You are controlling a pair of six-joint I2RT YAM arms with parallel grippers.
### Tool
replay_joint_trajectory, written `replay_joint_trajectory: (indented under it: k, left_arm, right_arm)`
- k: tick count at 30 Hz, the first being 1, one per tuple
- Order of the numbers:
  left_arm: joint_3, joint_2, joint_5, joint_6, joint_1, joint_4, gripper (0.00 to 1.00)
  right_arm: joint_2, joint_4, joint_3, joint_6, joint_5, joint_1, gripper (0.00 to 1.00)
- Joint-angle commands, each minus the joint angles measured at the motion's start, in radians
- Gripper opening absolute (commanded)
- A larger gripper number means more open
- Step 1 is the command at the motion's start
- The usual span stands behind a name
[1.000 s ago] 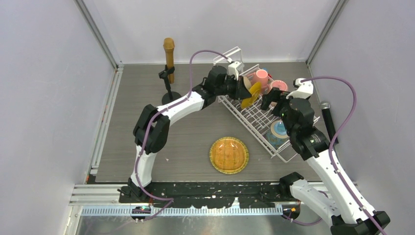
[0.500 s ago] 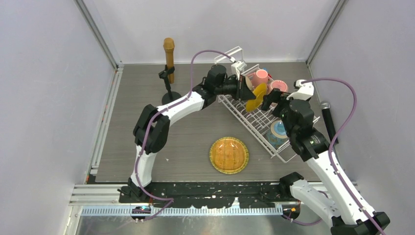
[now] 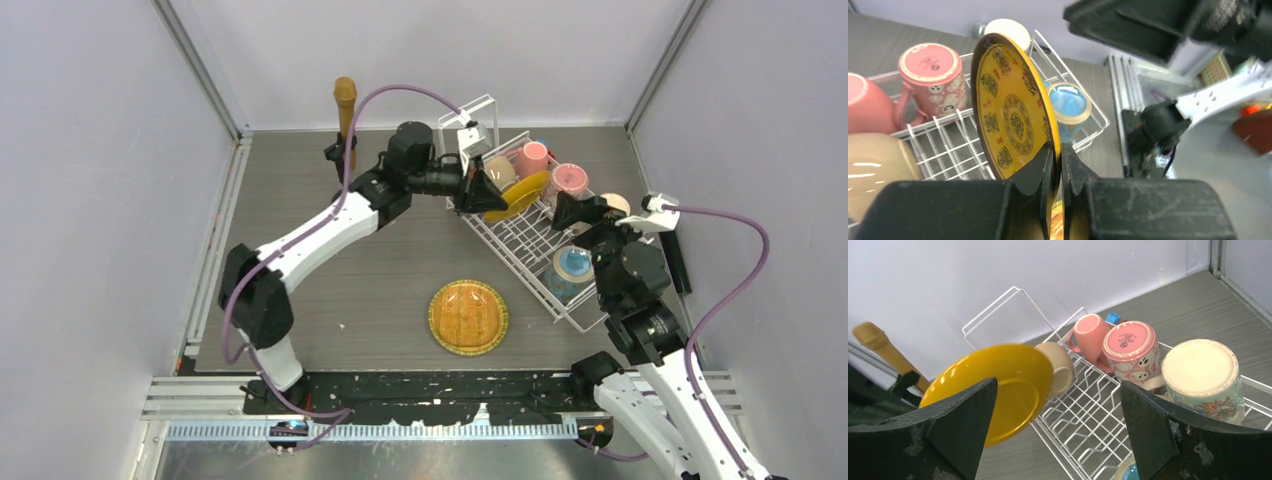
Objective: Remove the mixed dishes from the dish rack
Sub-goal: Pick up the plate from the dish rack, then place the plate at the center of the board.
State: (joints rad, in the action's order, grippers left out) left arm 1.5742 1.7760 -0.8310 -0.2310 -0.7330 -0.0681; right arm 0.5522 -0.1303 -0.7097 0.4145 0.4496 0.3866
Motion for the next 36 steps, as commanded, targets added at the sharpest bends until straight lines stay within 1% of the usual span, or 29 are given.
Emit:
replay_joint_trajectory:
  k: [1, 3, 4, 7, 9, 10, 11, 14, 17, 20, 23, 27, 29, 30, 32, 33, 36]
  left_arm:
    - [-0.024, -0.149, -0.081, 0.466, -0.012, 0.344, 0.00]
    - [-0.015, -0.186, 0.007, 0.680, -0.039, 0.548, 0.00]
    - [-0.017, -0.204, 0.087, 0.762, -0.063, 0.623, 0.00]
    - [-0.047, -0.261, 0.373, 0.971, -0.158, 0.768, 0.00]
    - [-0.099, -0.307, 0.515, 1.063, -0.212, 0.774, 0.00]
    - [-0.136, -0.333, 0.586, 1.097, -0.230, 0.747, 0.00]
    - [-0.173, -0.361, 0.623, 1.115, -0.240, 0.709, 0.00]
    - [-0.269, -0.446, 0.645, 1.150, -0.249, 0.618, 0.00]
    - [-0.329, -0.512, 0.645, 1.168, -0.250, 0.571, 0.00]
    - [-0.361, -0.547, 0.659, 1.179, -0.254, 0.556, 0.00]
    - [-0.393, -0.563, 0.662, 1.196, -0.260, 0.535, 0.00]
    - [-0.416, -0.569, 0.673, 1.211, -0.272, 0.512, 0.00]
    - [-0.416, -0.569, 0.674, 1.211, -0.275, 0.507, 0.00]
    - [-0.416, -0.568, 0.669, 1.213, -0.278, 0.505, 0.00]
    - [-0.418, -0.573, 0.666, 1.213, -0.281, 0.499, 0.00]
    - [-0.419, -0.577, 0.663, 1.213, -0.282, 0.496, 0.00]
    - [-0.430, -0.588, 0.639, 1.216, -0.282, 0.484, 0.00]
  right_arm:
    - [0.005, 0.041, -0.031, 0.070, 0.024, 0.001, 1.00]
    - [0.046, -0.029, -0.081, 0.090, 0.000, 0.001, 1.00]
    - [0.081, -0.053, -0.119, 0.101, -0.017, 0.001, 1.00]
    - [0.161, -0.158, -0.184, 0.129, -0.041, 0.002, 0.99]
    - [0.201, -0.188, -0.224, 0.141, -0.061, 0.002, 0.99]
    - [0.214, -0.222, -0.257, 0.146, -0.079, 0.002, 0.99]
    - [0.239, -0.243, -0.274, 0.154, -0.093, 0.001, 0.99]
    - [0.294, -0.361, -0.367, 0.176, -0.152, 0.001, 0.97]
    - [0.360, -0.448, -0.425, 0.187, -0.212, 0.001, 0.93]
    - [0.406, -0.515, -0.465, 0.178, -0.335, 0.001, 0.90]
    - [0.444, -0.516, -0.463, 0.161, -0.501, 0.001, 0.86]
    - [0.486, -0.452, -0.440, 0.157, -0.655, 0.001, 0.84]
    - [0.512, -0.430, -0.438, 0.168, -0.705, 0.000, 0.82]
    - [0.531, -0.424, -0.439, 0.172, -0.721, 0.001, 0.78]
    - [0.558, -0.413, -0.439, 0.170, -0.778, 0.001, 0.74]
    - [0.566, -0.409, -0.438, 0.169, -0.814, 0.001, 0.73]
    - [0.605, -0.421, -0.437, 0.164, -0.841, 0.000, 0.70]
